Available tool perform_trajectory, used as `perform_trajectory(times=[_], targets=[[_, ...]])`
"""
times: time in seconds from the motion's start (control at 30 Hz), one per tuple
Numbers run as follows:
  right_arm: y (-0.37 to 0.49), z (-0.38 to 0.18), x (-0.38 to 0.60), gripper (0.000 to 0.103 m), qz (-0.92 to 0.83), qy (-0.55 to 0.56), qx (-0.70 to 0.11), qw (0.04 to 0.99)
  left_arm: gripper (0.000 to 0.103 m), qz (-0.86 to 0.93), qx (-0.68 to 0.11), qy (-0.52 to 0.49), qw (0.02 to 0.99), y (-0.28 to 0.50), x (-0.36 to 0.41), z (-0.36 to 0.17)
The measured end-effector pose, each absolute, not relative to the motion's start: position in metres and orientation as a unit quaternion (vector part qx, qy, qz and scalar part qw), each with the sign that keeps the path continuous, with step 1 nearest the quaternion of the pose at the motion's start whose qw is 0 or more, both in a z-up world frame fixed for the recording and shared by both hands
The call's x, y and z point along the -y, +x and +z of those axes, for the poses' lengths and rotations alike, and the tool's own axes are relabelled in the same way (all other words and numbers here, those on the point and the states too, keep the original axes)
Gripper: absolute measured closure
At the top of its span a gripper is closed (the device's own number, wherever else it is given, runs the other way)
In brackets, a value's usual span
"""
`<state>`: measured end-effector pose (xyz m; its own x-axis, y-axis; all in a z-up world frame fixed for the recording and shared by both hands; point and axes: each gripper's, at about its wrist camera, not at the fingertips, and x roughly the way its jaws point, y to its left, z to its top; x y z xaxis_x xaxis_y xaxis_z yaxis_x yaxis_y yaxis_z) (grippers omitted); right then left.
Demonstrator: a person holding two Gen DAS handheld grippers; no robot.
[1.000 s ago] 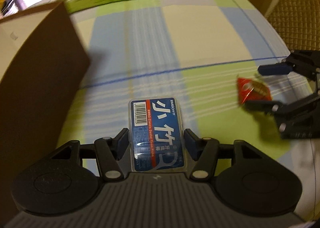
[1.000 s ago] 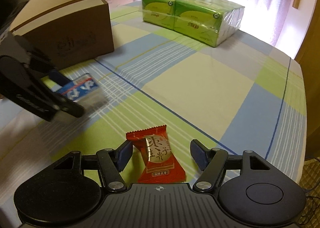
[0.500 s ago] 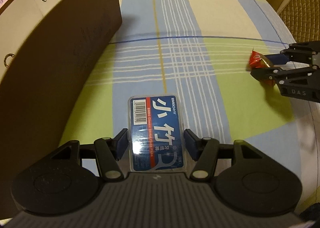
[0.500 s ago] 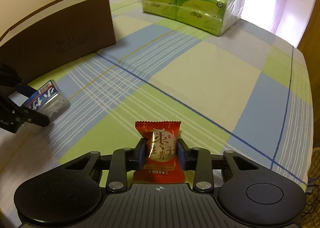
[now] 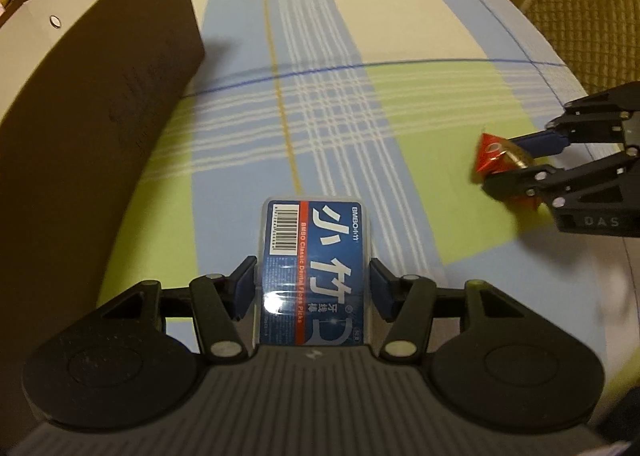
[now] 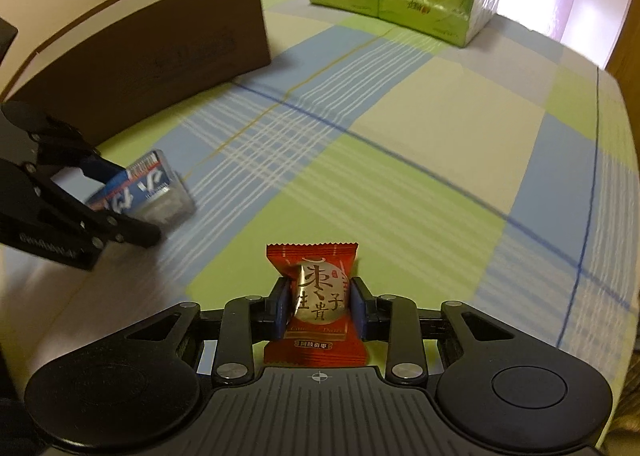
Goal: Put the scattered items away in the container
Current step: 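Carry the toothpaste box and red candy in both tools over the brown box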
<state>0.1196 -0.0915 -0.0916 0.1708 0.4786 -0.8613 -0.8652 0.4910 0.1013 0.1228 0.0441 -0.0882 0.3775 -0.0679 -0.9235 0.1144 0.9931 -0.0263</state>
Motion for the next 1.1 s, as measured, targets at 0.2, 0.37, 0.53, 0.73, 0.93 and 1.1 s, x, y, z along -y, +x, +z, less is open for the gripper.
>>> perform_trajectory(times=[0.2,0.37,0.53,0.73,0.93,1.1], targets=[[0.091,-0.091,0.090,0.069,0.463,-0.189,-0.481,0.720,0.050,-0.089,-0.554,0.004,0.828,0.096,-0.048,-0.077],[0.061,-0.089,0.083,0.069,0.465,-0.184,-0.496,0.710,0.050,-0.107,-0.538,0.000,0.836,0.073,-0.059,-0.054],[0.027,-0.090,0.064,0.069,0.478,-0.190,-0.504,0.694,0.050,-0.120,-0.517,-0.007,0.848,0.050,-0.079,-0.027],[0.000,-0.090,0.024,0.069,0.493,-0.200,-0.502,0.682,0.050,-0.123,-0.485,-0.017,0.866,0.031,-0.113,0.006],[-0.010,-0.082,-0.015,0.069,0.498,-0.197,-0.488,0.689,0.050,-0.109,-0.449,-0.029,0.886,0.019,-0.160,0.040],[-0.014,-0.063,-0.038,0.069,0.494,-0.169,-0.480,0.705,0.050,-0.090,-0.422,-0.021,0.902,0.023,-0.208,0.061]])
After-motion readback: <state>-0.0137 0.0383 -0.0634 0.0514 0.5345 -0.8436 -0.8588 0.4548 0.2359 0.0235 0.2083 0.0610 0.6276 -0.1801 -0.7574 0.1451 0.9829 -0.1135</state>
